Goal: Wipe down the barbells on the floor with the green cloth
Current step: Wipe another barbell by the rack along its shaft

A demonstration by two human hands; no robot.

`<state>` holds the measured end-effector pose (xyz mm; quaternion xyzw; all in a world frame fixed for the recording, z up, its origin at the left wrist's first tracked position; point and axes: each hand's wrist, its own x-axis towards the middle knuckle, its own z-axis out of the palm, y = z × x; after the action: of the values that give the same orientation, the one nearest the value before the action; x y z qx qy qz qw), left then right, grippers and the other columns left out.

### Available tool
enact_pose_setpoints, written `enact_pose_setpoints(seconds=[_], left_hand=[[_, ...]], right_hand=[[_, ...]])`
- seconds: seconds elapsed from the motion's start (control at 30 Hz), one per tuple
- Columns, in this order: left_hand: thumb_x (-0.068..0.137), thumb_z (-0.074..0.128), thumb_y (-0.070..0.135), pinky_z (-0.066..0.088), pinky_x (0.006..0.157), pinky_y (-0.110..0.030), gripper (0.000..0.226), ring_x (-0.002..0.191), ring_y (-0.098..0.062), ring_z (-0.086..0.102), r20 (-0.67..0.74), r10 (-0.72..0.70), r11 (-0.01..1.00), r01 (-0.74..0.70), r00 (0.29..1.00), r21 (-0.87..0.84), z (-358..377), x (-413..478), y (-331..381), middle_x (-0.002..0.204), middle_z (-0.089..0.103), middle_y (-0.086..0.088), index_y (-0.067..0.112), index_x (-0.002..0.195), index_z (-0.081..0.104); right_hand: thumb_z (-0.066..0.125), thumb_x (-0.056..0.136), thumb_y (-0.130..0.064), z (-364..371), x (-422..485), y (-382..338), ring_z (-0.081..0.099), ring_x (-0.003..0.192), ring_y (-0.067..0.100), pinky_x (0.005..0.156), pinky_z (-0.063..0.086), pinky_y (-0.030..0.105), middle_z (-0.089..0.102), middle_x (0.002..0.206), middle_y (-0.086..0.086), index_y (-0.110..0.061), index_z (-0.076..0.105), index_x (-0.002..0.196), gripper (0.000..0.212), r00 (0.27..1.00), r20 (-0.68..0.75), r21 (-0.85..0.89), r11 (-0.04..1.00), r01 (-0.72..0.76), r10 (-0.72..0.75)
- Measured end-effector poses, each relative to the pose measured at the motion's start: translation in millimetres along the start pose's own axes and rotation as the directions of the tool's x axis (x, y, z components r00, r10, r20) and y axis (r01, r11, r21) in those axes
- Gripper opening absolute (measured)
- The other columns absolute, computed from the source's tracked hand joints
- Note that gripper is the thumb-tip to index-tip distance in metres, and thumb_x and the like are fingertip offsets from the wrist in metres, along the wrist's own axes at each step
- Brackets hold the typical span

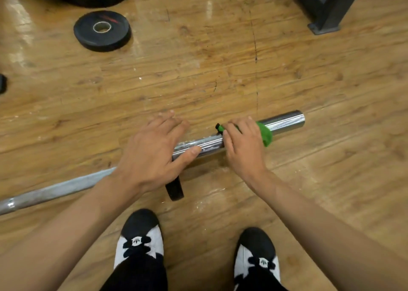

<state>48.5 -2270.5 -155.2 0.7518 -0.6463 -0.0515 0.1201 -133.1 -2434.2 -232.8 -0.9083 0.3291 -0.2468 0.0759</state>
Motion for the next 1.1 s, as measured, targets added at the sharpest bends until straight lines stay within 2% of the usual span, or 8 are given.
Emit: enact_pose_setpoints(seconds=[0.13,0.3,0.37,0.5,0.63,0.77,0.87,1.1], left_hand=[[0.102,0.019,0.074,0.033,0.111,-0.041,0.090,0.129,-0.034,0.058,-0.025,0.022,1.000,-0.022,0.999,-0.017,0.8,-11.7,9.6,0.132,0.068,-0.017,0.003,0.134,0.066],[0.099,0.034,0.073,0.039,0.104,-0.043,0.085,0.107,-0.030,0.067,-0.028,0.120,0.992,-0.119,0.992,0.047,8.4,-33.3,39.3,0.114,0.074,-0.014,0.001,0.126,0.070],[0.097,0.039,0.073,0.040,0.104,-0.042,0.082,0.102,-0.029,0.068,-0.026,0.123,0.991,-0.121,0.992,0.063,8.4,-33.6,42.0,0.112,0.075,-0.013,0.002,0.123,0.071],[0.096,0.034,0.076,0.045,0.102,-0.043,0.082,0.098,-0.030,0.069,-0.001,0.040,0.998,-0.040,0.999,0.042,5.4,-25.5,43.7,0.106,0.076,-0.009,0.007,0.113,0.074],[0.096,0.033,0.077,0.038,0.111,-0.047,0.083,0.123,-0.032,0.064,-0.030,0.058,0.993,-0.054,0.998,0.106,14.4,-34.8,47.7,0.115,0.075,-0.010,0.007,0.107,0.076],[0.095,0.045,0.071,0.036,0.114,-0.046,0.072,0.129,-0.032,0.061,-0.123,0.045,0.997,-0.036,0.991,0.074,22.0,-39.9,51.5,0.114,0.076,-0.008,0.008,0.101,0.078],[0.092,0.050,0.069,0.035,0.114,-0.044,0.067,0.128,-0.032,0.062,-0.152,0.041,0.997,-0.031,0.987,0.070,21.5,-39.8,55.8,0.111,0.077,-0.006,0.009,0.099,0.080],[0.092,0.051,0.065,0.038,0.115,-0.052,0.065,0.134,-0.035,0.058,-0.106,0.056,0.996,-0.048,0.993,0.071,20.4,-42.8,54.6,0.124,0.073,-0.008,0.010,0.118,0.075]], right_hand=[[0.046,0.103,-0.024,-15.6,-10.9,19.0,0.057,0.098,0.032,0.102,0.041,0.046,0.065,0.104,0.010,-0.009,0.067,0.117,0.030,0.984,0.126,0.012,0.992,0.127,-0.128],[0.037,0.093,-0.035,-50.4,-6.0,72.0,0.056,0.096,0.041,0.087,0.038,0.048,0.065,0.100,0.024,-0.001,0.060,0.111,0.045,0.937,0.085,-0.070,0.940,-0.333,0.339],[0.033,0.089,-0.034,-51.4,-11.3,61.8,0.055,0.095,0.041,0.088,0.037,0.048,0.063,0.099,0.024,-0.001,0.061,0.106,0.046,0.920,0.079,-0.123,0.919,-0.374,0.384],[0.036,0.097,-0.025,-36.6,-43.7,-0.1,0.054,0.104,0.035,0.097,0.034,0.044,0.062,0.110,0.016,-0.005,0.064,0.115,0.039,0.971,0.193,-0.086,0.988,-0.127,0.141],[0.039,0.108,-0.039,-45.1,-42.5,19.9,0.058,0.114,0.024,0.102,0.039,0.042,0.067,0.120,0.003,-0.016,0.063,0.132,0.041,0.934,0.327,0.046,0.990,0.133,-0.141],[0.041,0.103,-0.033,-53.6,-27.6,73.4,0.060,0.089,0.038,0.084,0.042,0.045,0.068,0.095,0.012,-0.011,0.070,0.098,0.037,0.967,0.120,-0.097,0.972,-0.215,0.226],[0.035,0.096,-0.026,-49.7,-32.1,44.0,0.058,0.098,0.038,0.095,0.038,0.046,0.069,0.105,0.015,-0.010,0.072,0.111,0.043,0.917,0.032,-0.168,0.906,-0.388,0.398],[0.038,0.104,-0.030,-29.7,-52.1,-34.7,0.057,0.104,0.024,0.096,0.039,0.039,0.065,0.110,0.003,-0.015,0.063,0.123,0.035,0.951,0.278,0.012,0.991,0.134,-0.132]])
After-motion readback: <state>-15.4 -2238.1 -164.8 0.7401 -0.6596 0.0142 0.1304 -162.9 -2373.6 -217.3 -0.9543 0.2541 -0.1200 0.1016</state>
